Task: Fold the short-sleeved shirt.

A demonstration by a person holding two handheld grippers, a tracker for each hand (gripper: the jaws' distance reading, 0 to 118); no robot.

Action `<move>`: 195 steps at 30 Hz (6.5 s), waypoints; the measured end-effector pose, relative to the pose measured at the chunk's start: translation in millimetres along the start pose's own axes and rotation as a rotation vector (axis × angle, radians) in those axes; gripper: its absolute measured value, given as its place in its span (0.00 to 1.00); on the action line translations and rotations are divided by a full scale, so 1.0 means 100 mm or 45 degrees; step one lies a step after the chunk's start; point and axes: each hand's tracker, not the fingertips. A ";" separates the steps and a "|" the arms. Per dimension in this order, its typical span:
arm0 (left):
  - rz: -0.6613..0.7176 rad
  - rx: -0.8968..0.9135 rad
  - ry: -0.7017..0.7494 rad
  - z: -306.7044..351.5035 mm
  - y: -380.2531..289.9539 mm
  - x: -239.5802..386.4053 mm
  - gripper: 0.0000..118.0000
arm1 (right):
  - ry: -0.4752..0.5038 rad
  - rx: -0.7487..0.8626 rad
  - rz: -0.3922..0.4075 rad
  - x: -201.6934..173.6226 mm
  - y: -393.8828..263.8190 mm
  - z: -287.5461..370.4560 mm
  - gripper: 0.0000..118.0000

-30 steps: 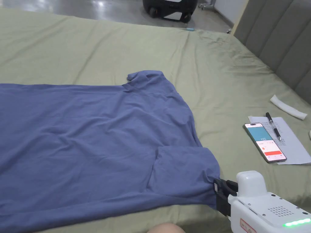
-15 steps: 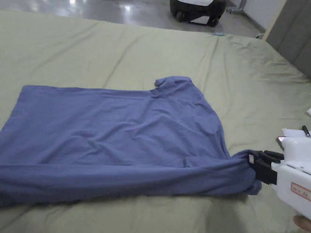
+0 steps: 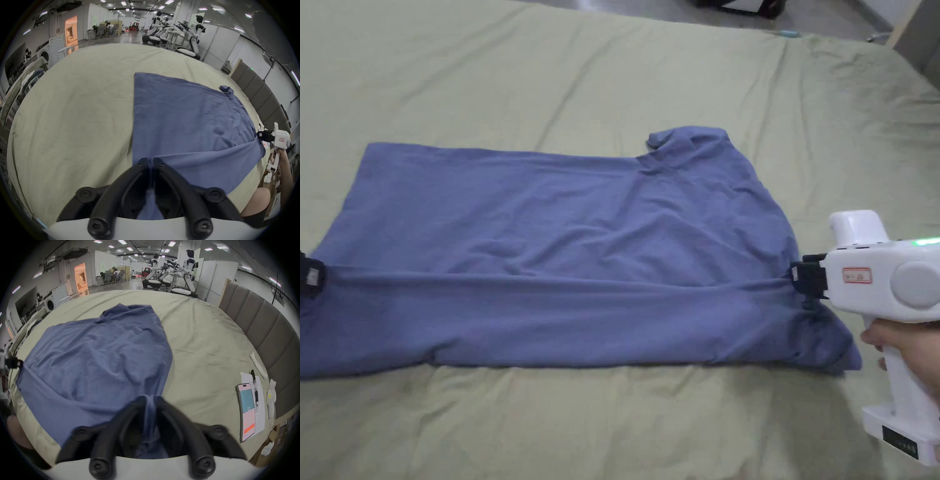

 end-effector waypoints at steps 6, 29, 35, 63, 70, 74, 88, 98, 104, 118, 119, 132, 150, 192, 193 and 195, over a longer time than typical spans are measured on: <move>-0.056 0.300 0.130 0.66 -0.25 0.11 0.83 | -0.114 0.361 -0.209 0.15 -0.17 0.72 0.79; 0.134 0.181 0.093 0.19 -0.96 0.12 0.39 | 0.145 0.496 0.002 -1.05 -1.08 1.85 0.01; -0.034 0.247 0.202 0.15 -0.99 0.44 0.05 | 0.119 0.457 -0.005 -1.00 -1.01 1.69 0.01; -0.014 0.315 0.040 0.76 -0.88 0.41 0.04 | 0.051 0.178 -0.223 -0.20 -0.82 0.61 0.06; -0.045 0.378 -0.003 1.32 -0.91 0.38 0.04 | 0.112 0.316 -0.179 -0.09 -0.75 1.29 0.06; -0.090 0.390 0.004 1.62 -1.14 0.32 0.04 | 0.134 0.345 -0.107 -0.15 -0.98 1.71 0.06; -0.012 0.126 -0.004 1.09 -2.01 0.03 0.05 | 0.138 0.149 -0.256 -0.23 -2.11 1.32 0.08; -0.134 0.546 0.121 1.99 -1.65 0.45 0.93 | -0.074 0.399 -0.214 -0.26 -1.58 1.99 0.97; -0.069 0.826 0.106 2.25 -1.01 0.55 0.00 | -0.120 0.733 0.014 -0.70 -0.76 2.30 0.00; 0.093 0.202 0.026 -0.26 0.73 -0.28 0.86 | 0.108 0.586 0.177 -1.04 0.09 1.52 0.00; 0.141 0.171 0.041 -0.41 0.74 -0.28 0.84 | 0.120 0.557 0.178 -1.03 0.09 1.46 0.00; -0.172 0.271 0.083 -0.39 0.49 0.35 0.00 | 0.075 0.296 0.171 -0.78 0.14 0.77 0.01; -0.088 0.270 0.013 -0.34 0.51 0.09 0.00 | 0.097 0.024 -0.141 0.00 0.90 -0.97 0.00; -0.073 0.285 -0.105 0.72 -1.08 -0.14 0.00 | 0.036 0.196 -0.090 -0.13 -1.01 1.25 0.00; -0.065 0.266 -0.107 0.69 -1.19 -0.17 0.00 | 0.031 0.176 -0.100 -0.12 -1.11 1.20 0.00; -0.039 0.241 -0.128 0.63 -1.35 -0.22 0.00 | -0.018 0.146 -0.081 -0.11 -1.29 1.11 0.00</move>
